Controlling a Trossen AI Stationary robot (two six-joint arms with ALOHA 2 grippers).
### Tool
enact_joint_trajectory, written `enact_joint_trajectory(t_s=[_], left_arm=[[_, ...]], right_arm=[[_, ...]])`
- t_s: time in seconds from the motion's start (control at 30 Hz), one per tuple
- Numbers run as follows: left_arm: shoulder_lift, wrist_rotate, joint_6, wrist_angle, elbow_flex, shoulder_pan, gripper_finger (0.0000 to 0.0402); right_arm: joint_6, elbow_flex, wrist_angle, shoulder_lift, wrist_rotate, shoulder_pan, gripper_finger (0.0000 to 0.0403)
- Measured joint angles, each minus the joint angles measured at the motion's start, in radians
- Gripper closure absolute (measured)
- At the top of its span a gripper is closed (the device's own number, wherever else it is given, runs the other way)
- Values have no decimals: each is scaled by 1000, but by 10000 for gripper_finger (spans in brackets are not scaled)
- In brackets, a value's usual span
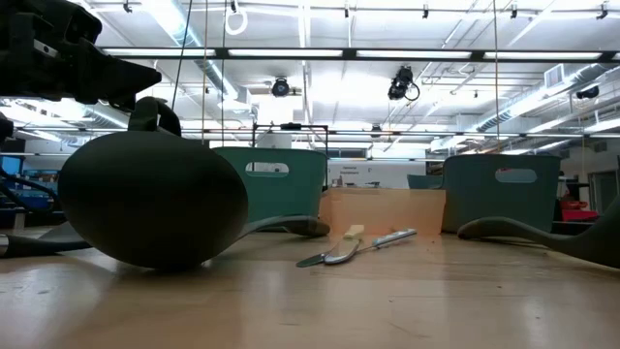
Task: Pick & Place Kitchen Items
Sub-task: Put the right black spatula into the green bin
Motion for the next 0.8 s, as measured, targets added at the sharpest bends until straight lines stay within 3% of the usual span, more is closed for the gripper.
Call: enact_joint_trajectory(t_s=[0.47,0.8], left_arm=[[0,0,0,0,0,0,352],[0,0,0,0,0,0,352]], right_arm=[[1,0,15,11,-2,-5,282],[-1,0,49,87,0,-5,282]])
